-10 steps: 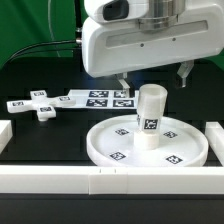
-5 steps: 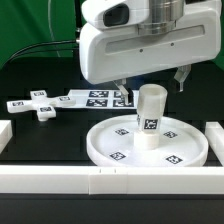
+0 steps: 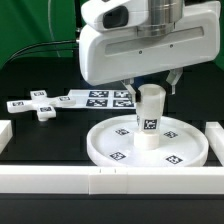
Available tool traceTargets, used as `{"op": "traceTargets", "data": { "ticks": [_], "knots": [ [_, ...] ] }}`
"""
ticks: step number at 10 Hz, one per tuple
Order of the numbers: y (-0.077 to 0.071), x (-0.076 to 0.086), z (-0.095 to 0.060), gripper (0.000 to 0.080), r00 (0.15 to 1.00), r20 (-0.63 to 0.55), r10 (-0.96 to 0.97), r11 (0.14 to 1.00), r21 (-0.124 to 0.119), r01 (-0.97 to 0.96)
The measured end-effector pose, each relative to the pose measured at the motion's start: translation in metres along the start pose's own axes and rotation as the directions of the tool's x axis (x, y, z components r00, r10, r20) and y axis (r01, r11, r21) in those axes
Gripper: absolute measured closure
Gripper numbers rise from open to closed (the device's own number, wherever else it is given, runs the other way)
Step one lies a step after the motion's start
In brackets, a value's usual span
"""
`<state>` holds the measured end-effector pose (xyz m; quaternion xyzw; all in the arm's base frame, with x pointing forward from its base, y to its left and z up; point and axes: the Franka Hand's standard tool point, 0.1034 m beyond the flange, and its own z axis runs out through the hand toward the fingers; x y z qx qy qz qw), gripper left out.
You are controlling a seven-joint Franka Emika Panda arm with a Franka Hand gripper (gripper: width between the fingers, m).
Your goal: Assemble round table
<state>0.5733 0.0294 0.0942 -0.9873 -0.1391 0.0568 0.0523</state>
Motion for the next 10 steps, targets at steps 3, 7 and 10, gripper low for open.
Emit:
{"op": "traceTargets", "data": {
  "ticks": [3,7,10],
  "knots": [
    [-0.0003,-0.0012,0.0000,0.0395,0.998,-0.005,0.065,0.998,0.005,-0.065],
    [-0.0044,-0.0026,0.0023,0.0393,0.899,-0.024,0.438,0.899,0.037,-0.437],
    [-0.0024,-0.0047,0.0025,0.0393,0.704,-0.033,0.710,0.704,0.048,-0.708]
  ]
}}
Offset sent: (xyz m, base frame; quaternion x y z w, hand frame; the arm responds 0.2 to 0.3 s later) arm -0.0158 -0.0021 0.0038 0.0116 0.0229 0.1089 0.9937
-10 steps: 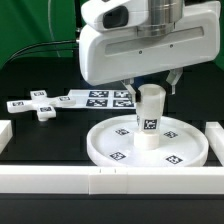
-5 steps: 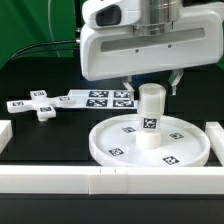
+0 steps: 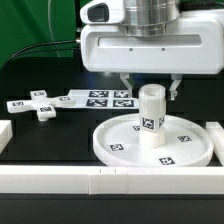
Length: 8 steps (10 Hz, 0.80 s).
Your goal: Assemble round table
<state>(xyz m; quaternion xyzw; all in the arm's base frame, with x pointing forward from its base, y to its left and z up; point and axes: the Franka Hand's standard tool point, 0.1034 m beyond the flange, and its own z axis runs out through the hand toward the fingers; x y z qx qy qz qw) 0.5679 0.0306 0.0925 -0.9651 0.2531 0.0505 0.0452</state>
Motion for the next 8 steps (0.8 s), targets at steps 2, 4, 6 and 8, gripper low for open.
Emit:
{"op": "traceTargets", "data": {
  "ticks": [2,4,6,8],
  "knots": [
    [0.0011,-0.0017,-0.0006,0.0393,0.982,-0.009,0.191,0.982,0.001,-0.191],
    [0.0009,-0.0011,-0.0012,0.0393,0.949,-0.003,0.315,0.949,0.010,-0.315],
    [0.0005,-0.0010,-0.0015,0.0392,0.902,0.003,0.431,0.902,0.016,-0.431],
    [0.0008,-0.0019,-0.0020,0.0392,0.792,0.024,0.610,0.791,0.051,-0.610]
  ]
}}
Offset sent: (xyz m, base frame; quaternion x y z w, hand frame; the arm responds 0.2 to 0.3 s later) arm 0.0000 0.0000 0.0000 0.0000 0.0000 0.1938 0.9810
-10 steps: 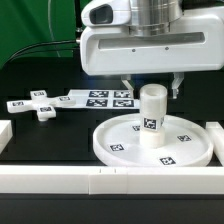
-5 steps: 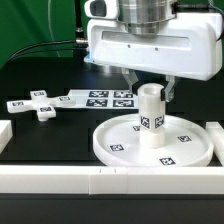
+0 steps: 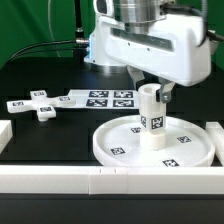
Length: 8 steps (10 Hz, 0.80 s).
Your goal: Assemble round table
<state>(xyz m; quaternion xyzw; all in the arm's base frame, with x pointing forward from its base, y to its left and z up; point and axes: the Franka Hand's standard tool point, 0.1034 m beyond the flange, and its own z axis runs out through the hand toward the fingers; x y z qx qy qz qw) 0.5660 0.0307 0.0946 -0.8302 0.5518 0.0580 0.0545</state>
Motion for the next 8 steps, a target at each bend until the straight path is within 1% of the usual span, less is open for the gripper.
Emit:
{"op": "traceTargets", "data": {
  "ticks": [2,3,4,6,7,8],
  "knots": [
    [0.002,-0.006,0.000,0.0392,0.971,0.022,0.238,0.970,0.036,-0.239],
    [0.001,-0.009,0.001,0.0392,0.934,0.043,0.353,0.933,0.053,-0.355],
    [-0.001,-0.011,0.002,0.0392,0.900,0.056,0.433,0.898,0.064,-0.436],
    [-0.002,-0.012,0.002,0.0392,0.841,0.083,0.535,0.839,0.059,-0.540],
    [-0.003,-0.013,0.002,0.0392,0.839,0.084,0.537,0.838,0.059,-0.542],
    [-0.003,-0.014,0.002,0.0296,0.855,0.082,0.512,0.854,0.061,-0.517]
  ]
}}
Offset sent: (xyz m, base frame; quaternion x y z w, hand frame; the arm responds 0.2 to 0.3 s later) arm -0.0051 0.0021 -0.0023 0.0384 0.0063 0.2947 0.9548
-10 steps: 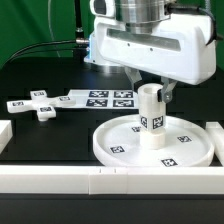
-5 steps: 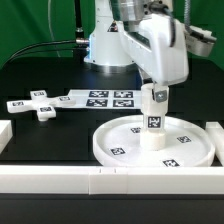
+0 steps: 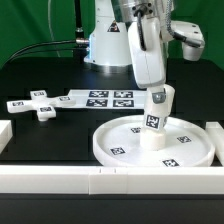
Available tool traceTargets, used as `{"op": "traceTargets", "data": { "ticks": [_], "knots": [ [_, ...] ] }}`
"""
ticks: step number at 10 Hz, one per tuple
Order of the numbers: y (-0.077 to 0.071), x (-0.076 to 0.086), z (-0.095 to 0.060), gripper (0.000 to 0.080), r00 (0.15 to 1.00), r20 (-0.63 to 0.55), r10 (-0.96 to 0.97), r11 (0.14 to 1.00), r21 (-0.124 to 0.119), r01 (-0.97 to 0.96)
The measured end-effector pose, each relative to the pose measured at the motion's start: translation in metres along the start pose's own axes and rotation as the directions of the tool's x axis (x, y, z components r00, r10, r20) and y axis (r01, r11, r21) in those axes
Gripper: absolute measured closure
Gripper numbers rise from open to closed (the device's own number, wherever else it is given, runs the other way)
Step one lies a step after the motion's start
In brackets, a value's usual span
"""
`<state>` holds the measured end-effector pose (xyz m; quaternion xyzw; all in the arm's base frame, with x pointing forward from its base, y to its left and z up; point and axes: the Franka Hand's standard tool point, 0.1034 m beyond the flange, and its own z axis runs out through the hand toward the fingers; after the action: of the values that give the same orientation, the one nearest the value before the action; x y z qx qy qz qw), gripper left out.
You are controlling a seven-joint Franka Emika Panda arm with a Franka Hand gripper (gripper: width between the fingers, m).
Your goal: Assemble round table
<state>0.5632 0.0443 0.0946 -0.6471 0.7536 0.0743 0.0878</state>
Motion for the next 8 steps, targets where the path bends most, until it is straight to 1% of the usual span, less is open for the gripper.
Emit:
{"op": "traceTargets", "data": {
  "ticks": [1,2,3,5,7,8],
  "knots": [
    [0.0003,-0.0001,0.0000,0.0296,0.999,0.000,-0.038,0.999,-0.003,0.038],
    [-0.0001,-0.0008,-0.0004,0.0182,0.997,0.001,-0.072,0.997,-0.004,0.072],
    [0.0001,-0.0008,-0.0001,0.0155,0.990,0.002,-0.144,0.990,-0.005,0.144],
    [0.0002,-0.0007,0.0000,0.0151,0.958,0.002,-0.288,0.958,-0.005,0.288],
    [-0.0015,0.0019,0.0006,0.0150,0.841,-0.003,-0.541,0.841,-0.017,0.541],
    [-0.0034,0.0019,0.0014,0.0150,0.785,-0.003,-0.619,0.785,-0.018,0.619]
  ]
}}
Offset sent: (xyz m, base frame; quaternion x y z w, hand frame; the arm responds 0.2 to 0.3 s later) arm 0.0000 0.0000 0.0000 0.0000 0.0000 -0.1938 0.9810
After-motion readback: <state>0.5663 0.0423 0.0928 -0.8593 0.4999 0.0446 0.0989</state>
